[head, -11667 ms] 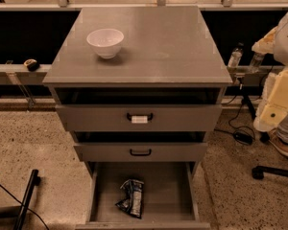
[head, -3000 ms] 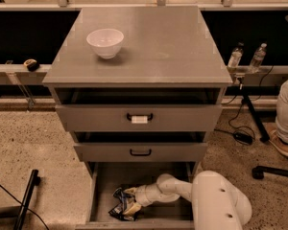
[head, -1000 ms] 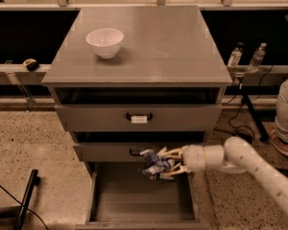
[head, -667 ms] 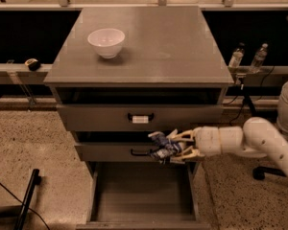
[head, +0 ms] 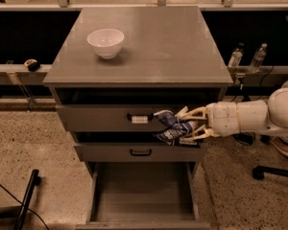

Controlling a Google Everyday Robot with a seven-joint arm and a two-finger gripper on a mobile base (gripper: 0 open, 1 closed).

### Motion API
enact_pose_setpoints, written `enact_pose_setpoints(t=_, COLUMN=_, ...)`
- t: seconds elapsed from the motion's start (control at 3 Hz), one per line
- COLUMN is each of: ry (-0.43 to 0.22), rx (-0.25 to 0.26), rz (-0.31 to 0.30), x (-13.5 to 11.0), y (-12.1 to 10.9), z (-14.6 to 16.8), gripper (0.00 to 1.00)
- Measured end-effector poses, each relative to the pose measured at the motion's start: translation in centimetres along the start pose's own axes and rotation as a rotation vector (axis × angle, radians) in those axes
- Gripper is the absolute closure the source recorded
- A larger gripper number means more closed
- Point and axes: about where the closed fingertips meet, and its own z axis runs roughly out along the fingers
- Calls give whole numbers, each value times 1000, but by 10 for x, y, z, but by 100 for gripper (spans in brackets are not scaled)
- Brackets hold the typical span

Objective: Pick blue chip bag from bottom drawer and place on counter

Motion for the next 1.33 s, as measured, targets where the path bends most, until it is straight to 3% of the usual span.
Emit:
enact_pose_setpoints(t=0.33, ry=-1, rx=0, rz=0, x=0, y=0, z=0, gripper=100)
enact_pose_setpoints(t=0.67, ry=-18, rx=77, rz=-57, x=-7, y=-38, z=-5, gripper=100)
enact_pose_setpoints(t=1.0, ry=-70, rx=237, rz=-93, x=-22, y=-110, z=-30, gripper=100)
enact_pose_setpoints(t=1.33, ry=-121, rx=311, rz=-76, x=-31, y=-156, z=-34, gripper=100)
